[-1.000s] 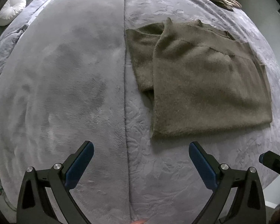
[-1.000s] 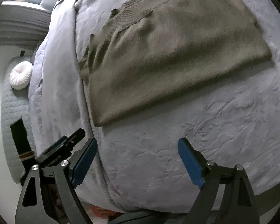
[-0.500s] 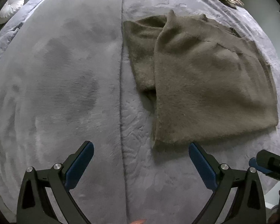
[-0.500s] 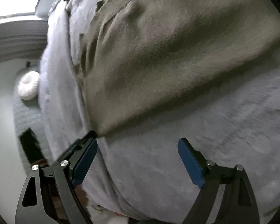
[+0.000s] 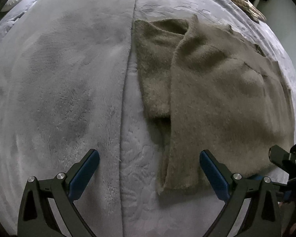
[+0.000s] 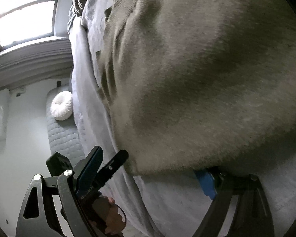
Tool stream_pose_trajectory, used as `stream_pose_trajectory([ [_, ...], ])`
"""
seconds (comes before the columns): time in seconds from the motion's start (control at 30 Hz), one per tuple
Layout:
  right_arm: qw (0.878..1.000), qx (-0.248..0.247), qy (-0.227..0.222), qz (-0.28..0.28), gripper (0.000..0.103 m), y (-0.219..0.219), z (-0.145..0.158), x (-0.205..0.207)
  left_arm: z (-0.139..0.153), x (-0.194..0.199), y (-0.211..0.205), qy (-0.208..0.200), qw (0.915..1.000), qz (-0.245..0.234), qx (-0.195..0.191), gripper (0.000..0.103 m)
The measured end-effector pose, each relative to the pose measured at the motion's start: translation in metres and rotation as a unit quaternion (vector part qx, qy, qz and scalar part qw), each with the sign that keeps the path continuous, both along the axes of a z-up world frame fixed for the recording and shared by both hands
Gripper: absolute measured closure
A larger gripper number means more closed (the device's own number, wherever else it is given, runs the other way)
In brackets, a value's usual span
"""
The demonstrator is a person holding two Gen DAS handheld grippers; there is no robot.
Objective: Fold small clothes
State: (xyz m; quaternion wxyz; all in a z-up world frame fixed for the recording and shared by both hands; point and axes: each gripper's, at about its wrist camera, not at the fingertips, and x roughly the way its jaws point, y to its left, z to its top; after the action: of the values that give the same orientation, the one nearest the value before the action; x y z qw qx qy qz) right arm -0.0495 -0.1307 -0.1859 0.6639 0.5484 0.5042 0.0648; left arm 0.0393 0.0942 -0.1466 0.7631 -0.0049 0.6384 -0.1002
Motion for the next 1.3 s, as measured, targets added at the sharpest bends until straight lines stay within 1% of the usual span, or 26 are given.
stream_pose_trajectory([
  [0.17,1.0,0.024,-0.015,-0.005,0.012,0.008,-0.001,0.008,0.003,0.008,0.0,-0.003,1.0,0.002,-0.003,0.001],
  [0.23,0.999,0.034,-0.021,-0.007,0.013,0.011,-0.001,0.014,0.004,0.015,0.003,-0.003,0.9999,0.004,-0.011,0.001],
  [0.33,0.998,0.048,-0.025,-0.017,0.013,0.016,-0.004,0.02,0.007,0.023,0.011,0.007,0.997,0.027,-0.072,0.001],
  [0.37,0.998,0.052,-0.021,-0.025,0.013,0.016,-0.005,0.02,0.007,0.027,0.017,0.012,0.9942,0.04,-0.099,0.001],
  [0.4,0.998,0.054,-0.015,-0.037,0.015,0.015,-0.007,0.015,0.007,0.033,0.023,0.018,0.9902,0.055,-0.127,0.001],
  [0.43,0.998,0.053,-0.008,-0.043,0.029,0.014,-0.009,0.015,0.007,0.037,0.027,0.02,0.9878,0.063,-0.141,0.001],
  [0.47,0.998,0.05,0.002,-0.049,0.042,0.013,-0.011,0.013,0.008,0.038,0.029,0.019,0.9867,0.065,-0.148,0.001],
  [0.5,0.997,0.047,0.016,-0.055,0.076,0.012,-0.014,0.011,0.009,0.042,0.031,0.017,0.9855,0.067,-0.155,0.001],
  [0.53,0.997,0.049,0.022,-0.058,0.094,0.01,-0.017,0.009,0.009,0.043,0.033,0.016,0.9845,0.066,-0.162,0.001],
  [0.57,0.996,0.057,0.021,-0.06,0.094,0.008,-0.019,0.007,0.01,0.046,0.033,0.018,0.9821,0.064,-0.177,0.001],
  [0.6,0.995,0.072,0.007,-0.064,0.094,0.005,-0.018,0.005,0.009,0.048,0.033,0.024,0.9797,0.062,-0.189,0.001],
  [0.63,0.995,0.08,-0.009,-0.063,0.094,0.004,-0.014,0.004,0.006,0.051,0.032,0.035,0.9756,0.059,-0.209,0.001],
  [0.7,0.994,0.082,-0.045,-0.053,0.094,0.002,0.0,0.005,0.002,0.055,0.029,0.054,0.9692,0.056,-0.234,0.001],
  [0.73,0.993,0.082,-0.065,-0.046,0.094,0.0,0.01,0.006,0.001,0.055,0.028,0.058,0.9673,0.056,-0.24,0.001],
  [0.8,0.992,0.08,-0.088,-0.034,0.094,-0.003,0.022,0.008,-0.004,0.059,0.022,0.07,0.9605,0.053,-0.264,0.001],
  [0.83,0.992,0.078,-0.095,-0.028,0.094,-0.005,0.028,0.009,-0.006,0.059,0.019,0.073,0.958,0.051,-0.272,0.001],
  [0.9,0.992,0.075,-0.103,-0.017,0.094,-0.008,0.035,0.01,-0.011,0.067,0.008,0.087,0.9492,0.05,-0.298,0.001],
  [0.97,0.992,0.07,-0.103,-0.007,0.094,-0.009,0.037,0.009,-0.013,0.075,0.003,0.095,0.9428,0.051,-0.315,0.001],
  [1.03,0.994,0.062,-0.095,0.005,0.094,-0.008,0.034,0.008,-0.011,0.085,-0.011,0.096,0.9396,0.043,-0.326,0.001],
  [1.07,0.994,0.06,-0.088,0.013,0.094,-0.008,0.032,0.007,-0.009,0.087,-0.016,0.095,0.9396,0.036,-0.327,0.001],
  [1.13,0.996,0.05,-0.055,0.045,0.089,-0.001,0.025,0.006,-0.003,0.092,-0.033,0.085,0.9457,0.017,-0.313,0.001],
  [1.17,0.997,0.039,-0.036,0.064,0.089,0.0,0.022,0.004,-0.002,0.095,-0.045,0.076,0.9526,0.008,-0.295,0.002],
  [1.2,0.995,0.015,-0.011,0.095,0.087,0.001,0.021,0.001,-0.001,0.096,-0.05,0.069,0.957,0.004,-0.282,0.013],
  [1.23,0.993,-0.005,0.001,0.116,0.086,0.001,0.022,-0.002,-0.002,0.097,-0.056,0.06,0.9632,-0.001,-0.262,0.025],
  [1.27,0.989,-0.036,0.009,0.142,0.086,-0.004,0.029,-0.007,-0.005,0.098,-0.063,0.055,0.9723,-0.01,-0.227,0.047],
  [1.3,0.987,-0.052,0.003,0.153,0.085,-0.01,0.037,-0.009,-0.009,0.099,-0.066,0.056,0.9767,-0.014,-0.207,0.054],
])
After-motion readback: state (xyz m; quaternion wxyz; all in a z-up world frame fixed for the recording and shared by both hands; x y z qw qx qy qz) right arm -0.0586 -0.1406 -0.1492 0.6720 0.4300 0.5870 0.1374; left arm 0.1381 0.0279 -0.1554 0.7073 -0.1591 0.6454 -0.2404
